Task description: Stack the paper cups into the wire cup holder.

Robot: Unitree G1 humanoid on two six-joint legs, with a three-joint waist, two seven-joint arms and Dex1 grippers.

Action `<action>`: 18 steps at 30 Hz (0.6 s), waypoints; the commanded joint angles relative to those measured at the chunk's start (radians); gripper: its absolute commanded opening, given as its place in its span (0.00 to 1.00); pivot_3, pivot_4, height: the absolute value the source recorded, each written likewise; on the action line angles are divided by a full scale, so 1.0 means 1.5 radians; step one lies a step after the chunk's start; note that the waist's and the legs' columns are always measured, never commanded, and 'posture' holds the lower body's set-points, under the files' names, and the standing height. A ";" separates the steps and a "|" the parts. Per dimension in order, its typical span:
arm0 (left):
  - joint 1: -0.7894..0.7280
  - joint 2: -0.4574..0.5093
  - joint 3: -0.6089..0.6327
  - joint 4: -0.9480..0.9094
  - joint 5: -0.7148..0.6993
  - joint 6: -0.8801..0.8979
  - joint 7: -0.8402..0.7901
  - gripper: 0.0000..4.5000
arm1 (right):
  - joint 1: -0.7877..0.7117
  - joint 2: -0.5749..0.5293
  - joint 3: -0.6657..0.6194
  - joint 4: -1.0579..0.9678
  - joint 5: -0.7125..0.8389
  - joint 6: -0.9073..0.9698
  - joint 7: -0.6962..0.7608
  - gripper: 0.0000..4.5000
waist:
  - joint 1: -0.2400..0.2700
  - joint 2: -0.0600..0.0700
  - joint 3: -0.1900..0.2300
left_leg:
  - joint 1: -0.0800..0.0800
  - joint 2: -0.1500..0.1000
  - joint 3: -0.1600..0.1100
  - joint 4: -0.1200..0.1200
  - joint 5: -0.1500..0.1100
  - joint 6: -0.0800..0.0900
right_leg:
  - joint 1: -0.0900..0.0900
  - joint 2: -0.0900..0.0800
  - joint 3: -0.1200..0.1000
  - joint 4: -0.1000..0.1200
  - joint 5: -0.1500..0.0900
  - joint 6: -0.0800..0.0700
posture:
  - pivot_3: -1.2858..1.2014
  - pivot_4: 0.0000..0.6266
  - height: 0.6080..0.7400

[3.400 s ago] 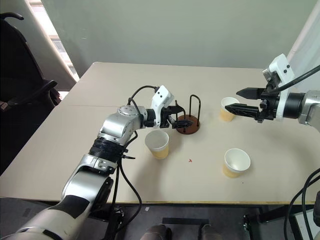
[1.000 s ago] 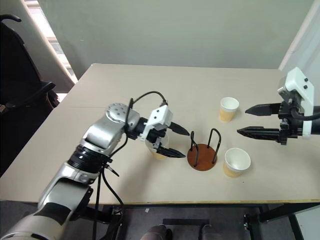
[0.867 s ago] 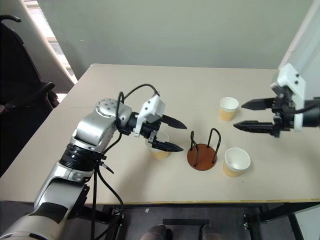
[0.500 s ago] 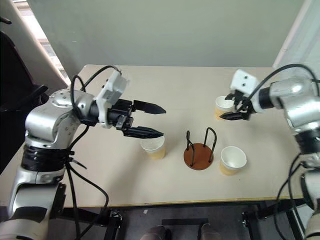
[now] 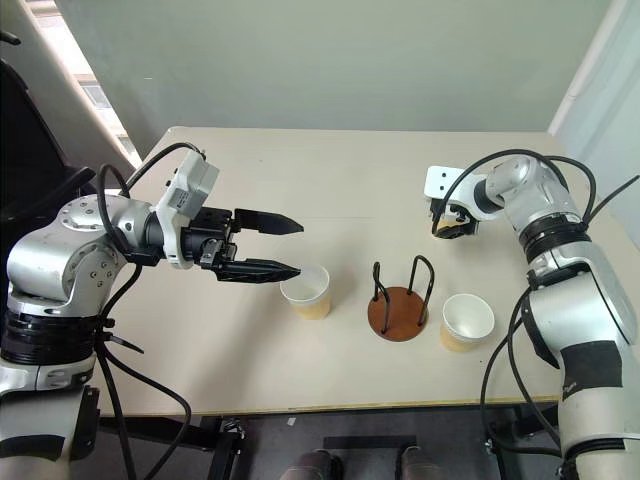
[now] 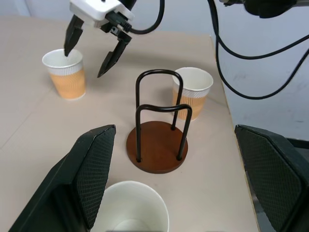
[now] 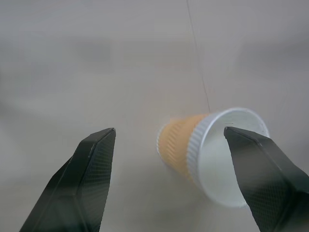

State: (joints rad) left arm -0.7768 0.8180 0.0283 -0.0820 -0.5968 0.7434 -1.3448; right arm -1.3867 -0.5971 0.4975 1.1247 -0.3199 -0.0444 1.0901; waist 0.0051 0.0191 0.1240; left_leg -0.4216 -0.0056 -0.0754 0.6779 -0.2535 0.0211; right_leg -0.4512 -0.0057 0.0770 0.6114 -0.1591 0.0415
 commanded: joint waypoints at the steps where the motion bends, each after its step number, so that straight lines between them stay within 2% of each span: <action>1: 0.002 0.010 0.019 -0.023 -0.015 -0.006 0.010 0.94 | -0.035 0.008 0.002 0.046 -0.041 -0.027 -0.031 0.83 | 0.000 0.000 0.000 | 0.000 0.000 0.000 0.000 0.000 0.000 | 0.000 0.000 0.000 0.000 0.000 0.000 | 0.52 0.24 1.00; 10: 0.013 0.017 0.014 -0.030 -0.017 -0.014 0.014 0.94 | -0.056 0.048 -0.005 0.113 -0.097 -0.025 -0.085 0.83 | -0.002 0.000 0.000 | 0.000 0.000 0.000 -0.004 0.000 -0.002 | -0.002 0.000 0.000 0.000 0.000 -0.002 | 0.52 0.24 1.00; 13: 0.016 0.018 0.013 -0.032 -0.016 -0.016 0.013 0.95 | -0.061 0.059 -0.011 0.117 -0.102 -0.023 -0.090 0.62 | -0.002 0.000 0.000 | 0.000 0.000 0.000 -0.005 0.000 -0.003 | -0.002 0.000 0.000 0.000 0.000 -0.002 | 0.52 0.24 1.00; 18: 0.019 0.021 0.009 -0.036 -0.015 -0.020 0.010 0.95 | -0.065 0.064 -0.017 0.120 -0.104 -0.025 -0.084 0.21 | -0.002 0.000 0.000 | 0.000 0.000 0.000 -0.006 0.000 -0.003 | -0.003 0.000 0.000 0.000 -0.001 -0.003 | 0.52 0.24 1.00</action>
State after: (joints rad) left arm -0.7428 0.8360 0.0278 -0.1016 -0.6053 0.7271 -1.3246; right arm -1.4434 -0.4973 0.4958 1.3104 -0.4754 -0.0760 0.9640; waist 0.0018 0.0193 0.1240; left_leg -0.4214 -0.0049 -0.0756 0.6681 -0.2538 0.0158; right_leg -0.4552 -0.0055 0.0765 0.6114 -0.1603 0.0375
